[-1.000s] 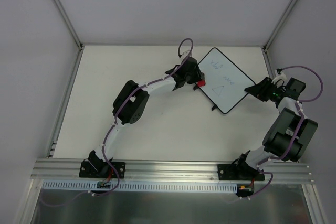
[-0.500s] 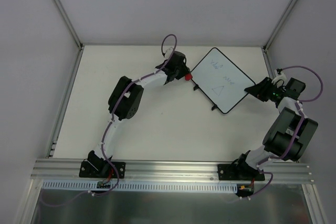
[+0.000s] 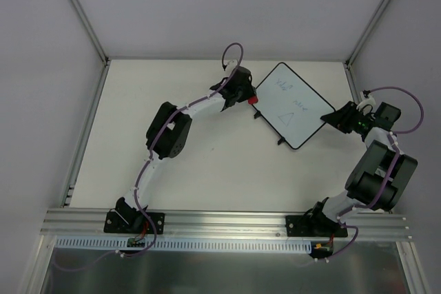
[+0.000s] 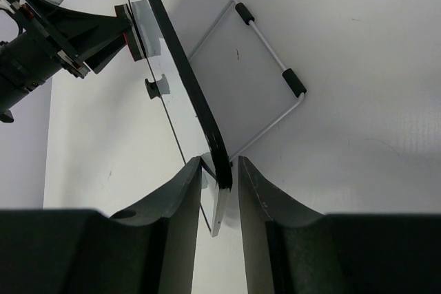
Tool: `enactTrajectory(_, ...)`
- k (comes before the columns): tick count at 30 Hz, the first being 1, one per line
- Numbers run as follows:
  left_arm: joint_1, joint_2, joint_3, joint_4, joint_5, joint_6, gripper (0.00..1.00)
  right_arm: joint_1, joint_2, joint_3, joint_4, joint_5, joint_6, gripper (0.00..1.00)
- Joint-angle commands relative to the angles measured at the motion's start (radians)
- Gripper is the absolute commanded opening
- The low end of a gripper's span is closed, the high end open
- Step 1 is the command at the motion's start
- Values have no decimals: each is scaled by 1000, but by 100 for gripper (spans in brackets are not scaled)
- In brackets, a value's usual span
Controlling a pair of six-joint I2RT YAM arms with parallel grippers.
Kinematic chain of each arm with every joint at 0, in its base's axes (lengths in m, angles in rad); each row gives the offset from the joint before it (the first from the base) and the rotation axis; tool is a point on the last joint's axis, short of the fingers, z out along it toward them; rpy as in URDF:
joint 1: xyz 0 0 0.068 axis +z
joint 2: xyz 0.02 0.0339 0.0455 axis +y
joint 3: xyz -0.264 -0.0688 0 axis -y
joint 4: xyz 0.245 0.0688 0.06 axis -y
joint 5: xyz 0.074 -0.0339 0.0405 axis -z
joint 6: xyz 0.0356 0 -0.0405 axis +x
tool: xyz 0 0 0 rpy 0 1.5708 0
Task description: Erase the whiteboard
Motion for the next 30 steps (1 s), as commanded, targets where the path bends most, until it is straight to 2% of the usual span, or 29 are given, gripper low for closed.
enactTrajectory(1, -22, -89, 31, 79, -21, 151, 8, 0, 17, -5, 10, 40, -14, 31)
enactTrajectory(4, -48, -51, 135, 85, 30, 303, 8, 0, 18, -5, 10, 39, -14, 31)
enactTrajectory(7, -60, -2, 218, 87, 106, 395, 9, 0, 20, -8, 12, 40, -16, 31)
enactTrajectory(11, -66, 36, 257, 91, 204, 477, 9, 1, 20, -8, 12, 42, -16, 33)
enactTrajectory(12, -68, 39, 258, 93, 217, 492, 9, 0, 21, -6, 12, 40, -16, 35)
enactTrajectory(13, -71, 42, 258, 94, 232, 535, 9, 0, 20, -8, 12, 39, -16, 42)
enactTrajectory(15, -79, 42, 263, 99, 255, 575, 9, 0, 17, -8, 12, 42, -16, 46)
enactTrajectory(16, -82, 44, 263, 102, 263, 613, 9, 0, 15, -8, 12, 43, -14, 53)
enactTrajectory(21, -88, 49, 271, 116, 311, 702, 9, 0, -15, -12, 10, 65, -16, 73)
enactTrajectory(28, -88, 27, 255, 116, 340, 785, 9, -19, -89, 33, -72, 100, -46, 86)
enactTrajectory(30, -88, 18, 245, 116, 349, 802, 9, -19, -104, 79, -112, 114, -68, 87)
